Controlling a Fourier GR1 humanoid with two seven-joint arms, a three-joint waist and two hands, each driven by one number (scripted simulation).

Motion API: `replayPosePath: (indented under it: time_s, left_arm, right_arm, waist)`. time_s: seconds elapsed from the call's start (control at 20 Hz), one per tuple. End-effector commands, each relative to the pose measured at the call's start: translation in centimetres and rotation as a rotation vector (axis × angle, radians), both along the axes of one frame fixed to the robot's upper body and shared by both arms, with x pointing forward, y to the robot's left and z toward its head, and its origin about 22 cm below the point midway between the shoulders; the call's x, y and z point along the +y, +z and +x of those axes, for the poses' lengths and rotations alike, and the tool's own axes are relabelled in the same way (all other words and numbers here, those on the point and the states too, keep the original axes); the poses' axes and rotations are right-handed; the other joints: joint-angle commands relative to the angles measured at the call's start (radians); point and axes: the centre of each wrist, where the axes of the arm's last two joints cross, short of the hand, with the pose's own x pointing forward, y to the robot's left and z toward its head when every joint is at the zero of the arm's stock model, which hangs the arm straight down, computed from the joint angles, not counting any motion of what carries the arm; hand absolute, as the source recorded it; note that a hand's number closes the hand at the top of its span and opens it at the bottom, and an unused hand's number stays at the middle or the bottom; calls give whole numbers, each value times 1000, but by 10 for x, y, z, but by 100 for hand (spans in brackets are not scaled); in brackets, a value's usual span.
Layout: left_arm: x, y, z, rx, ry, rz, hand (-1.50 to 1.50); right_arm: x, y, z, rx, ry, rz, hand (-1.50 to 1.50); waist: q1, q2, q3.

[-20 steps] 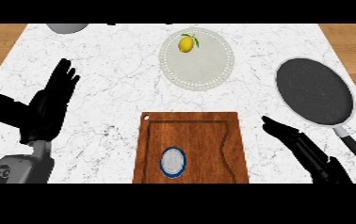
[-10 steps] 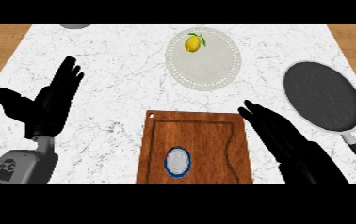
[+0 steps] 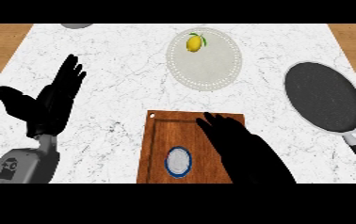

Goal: Pick the can from the cutting board and place it in the pan

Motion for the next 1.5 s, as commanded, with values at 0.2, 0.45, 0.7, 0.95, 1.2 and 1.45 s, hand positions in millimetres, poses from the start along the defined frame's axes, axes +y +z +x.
replayPosePath:
  time_s: [0.2,0.45,0.7,0.95,1.2,1.45]
  left_arm:
    - [12,5,-10,5,3,9,0]
    - [9,-5,0,-4,28,4,0]
    - [5,-14,-14,5,11,-6,0]
    - [-1,-11,-3,11,26,-1,0]
    - [3,3,-3,3,24,-10,0]
    - [1,-10,-11,5,42,-2,0]
  right_arm:
    - [47,-2,-7,99,29,-211,-150]
    - [51,-5,0,35,14,-367,-150]
    - [74,8,-1,13,0,-356,-150]
    - [105,8,4,9,32,-344,-150]
    - [107,-23,16,60,-16,-417,-150]
    - [110,-28,20,64,-53,-437,-150]
  waist:
    - [-9,-5,2]
    - [-24,-4,0]
    - [-16,-8,1]
    - [-22,-4,2]
    - [-23,-5,2]
    - [-23,-6,3]
